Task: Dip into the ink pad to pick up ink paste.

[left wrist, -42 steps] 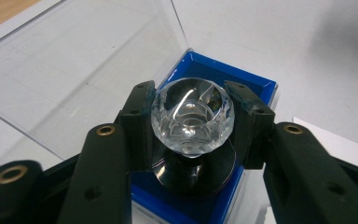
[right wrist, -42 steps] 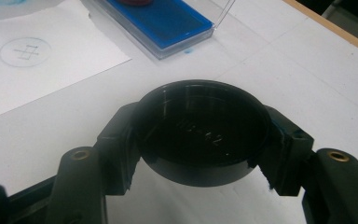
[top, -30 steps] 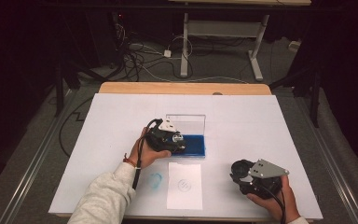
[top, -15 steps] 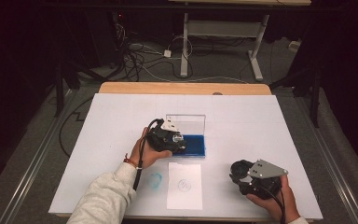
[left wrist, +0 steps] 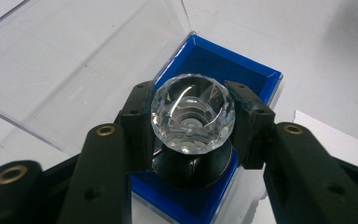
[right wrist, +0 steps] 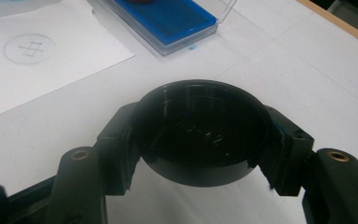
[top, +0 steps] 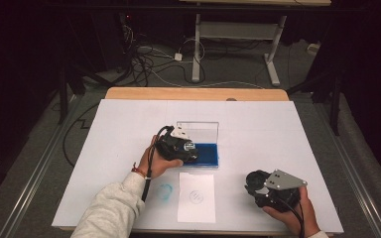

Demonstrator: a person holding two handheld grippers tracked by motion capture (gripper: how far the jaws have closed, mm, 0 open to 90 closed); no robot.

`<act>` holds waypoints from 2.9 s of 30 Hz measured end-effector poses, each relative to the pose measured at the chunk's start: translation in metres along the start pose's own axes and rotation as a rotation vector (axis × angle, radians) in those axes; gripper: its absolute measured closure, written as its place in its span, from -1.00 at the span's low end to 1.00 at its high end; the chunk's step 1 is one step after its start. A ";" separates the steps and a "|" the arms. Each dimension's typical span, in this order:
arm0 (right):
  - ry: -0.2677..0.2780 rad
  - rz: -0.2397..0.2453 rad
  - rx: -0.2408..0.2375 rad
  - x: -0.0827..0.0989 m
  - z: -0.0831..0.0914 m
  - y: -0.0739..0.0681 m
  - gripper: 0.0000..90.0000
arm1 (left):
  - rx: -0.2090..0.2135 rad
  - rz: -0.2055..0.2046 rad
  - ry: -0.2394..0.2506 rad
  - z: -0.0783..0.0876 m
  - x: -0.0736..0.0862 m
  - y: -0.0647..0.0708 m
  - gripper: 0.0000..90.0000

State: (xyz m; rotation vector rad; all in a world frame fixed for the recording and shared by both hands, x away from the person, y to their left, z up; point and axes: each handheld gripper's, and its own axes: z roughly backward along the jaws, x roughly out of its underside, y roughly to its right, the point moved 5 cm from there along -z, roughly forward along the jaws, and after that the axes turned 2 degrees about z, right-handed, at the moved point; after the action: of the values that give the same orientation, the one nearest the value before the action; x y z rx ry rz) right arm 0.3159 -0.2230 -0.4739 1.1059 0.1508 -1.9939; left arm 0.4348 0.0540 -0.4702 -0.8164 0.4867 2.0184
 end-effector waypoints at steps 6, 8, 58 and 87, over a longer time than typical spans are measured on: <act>0.001 -0.008 0.002 0.000 0.001 0.001 -0.15 | -0.013 -0.036 0.003 0.005 -0.018 0.000 0.22; 0.003 -0.006 0.003 0.000 0.001 0.002 -0.15 | -0.011 -0.043 0.050 0.015 -0.034 0.001 0.22; -0.007 -0.009 0.027 0.003 0.000 0.005 -0.15 | 0.055 -0.047 0.038 -0.026 -0.025 0.016 0.22; -0.021 -0.002 0.027 0.004 -0.001 0.005 -0.15 | -0.022 -0.098 -0.050 -0.027 -0.031 0.024 0.22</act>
State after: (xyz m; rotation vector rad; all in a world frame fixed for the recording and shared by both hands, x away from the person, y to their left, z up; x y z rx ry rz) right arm 0.3192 -0.2277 -0.4764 1.1017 0.1145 -2.0146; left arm 0.4369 0.0069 -0.4663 -0.7861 0.3890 1.9520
